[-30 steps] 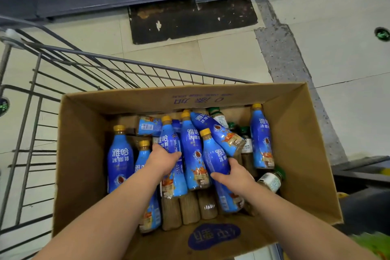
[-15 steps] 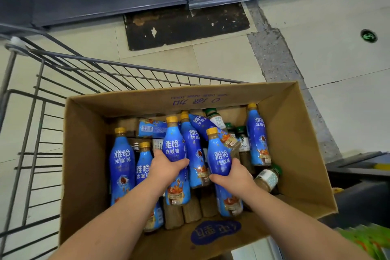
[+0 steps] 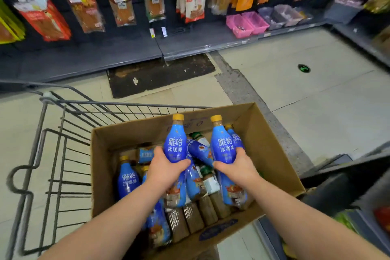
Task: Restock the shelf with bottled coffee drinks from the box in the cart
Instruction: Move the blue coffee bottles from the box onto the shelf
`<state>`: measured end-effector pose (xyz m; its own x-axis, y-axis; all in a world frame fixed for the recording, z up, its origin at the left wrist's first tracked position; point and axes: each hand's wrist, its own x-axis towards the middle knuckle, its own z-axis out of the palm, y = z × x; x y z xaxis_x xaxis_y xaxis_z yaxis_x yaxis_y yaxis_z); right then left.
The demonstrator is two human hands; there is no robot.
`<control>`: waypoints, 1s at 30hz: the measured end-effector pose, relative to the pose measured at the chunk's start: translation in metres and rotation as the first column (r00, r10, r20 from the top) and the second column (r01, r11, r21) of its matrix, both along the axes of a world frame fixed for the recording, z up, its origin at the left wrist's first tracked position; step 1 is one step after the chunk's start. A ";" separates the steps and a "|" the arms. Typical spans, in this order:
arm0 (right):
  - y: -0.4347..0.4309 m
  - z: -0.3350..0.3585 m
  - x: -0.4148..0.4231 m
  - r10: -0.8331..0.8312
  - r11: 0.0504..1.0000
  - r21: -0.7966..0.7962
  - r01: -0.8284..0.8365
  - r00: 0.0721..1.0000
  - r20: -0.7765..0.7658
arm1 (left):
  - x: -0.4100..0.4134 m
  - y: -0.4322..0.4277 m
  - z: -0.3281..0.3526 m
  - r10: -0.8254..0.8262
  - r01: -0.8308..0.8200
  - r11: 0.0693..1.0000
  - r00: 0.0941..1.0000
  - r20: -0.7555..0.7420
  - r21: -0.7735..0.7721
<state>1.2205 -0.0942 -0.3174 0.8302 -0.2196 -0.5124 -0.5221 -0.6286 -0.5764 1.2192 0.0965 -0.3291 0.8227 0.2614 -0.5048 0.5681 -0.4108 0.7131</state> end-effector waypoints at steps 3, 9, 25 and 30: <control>-0.005 0.025 -0.015 -0.081 0.997 -0.011 0.082 0.994 0.076 | 0.001 -0.008 0.017 -0.059 0.060 0.998 0.996 0.074 -0.017; -0.027 0.060 -0.060 -0.255 0.963 -0.033 0.266 0.948 0.193 | -0.001 -0.045 0.043 -0.229 0.240 0.970 0.956 0.185 -0.036; -0.107 0.110 -0.237 -0.650 0.733 0.074 0.676 0.663 0.373 | -0.119 -0.186 0.102 -0.574 0.650 0.751 0.730 0.371 -0.117; -0.136 0.120 -0.335 -0.738 0.636 0.143 0.759 0.543 0.399 | -0.206 -0.234 0.121 -0.648 0.738 0.657 0.657 0.386 -0.154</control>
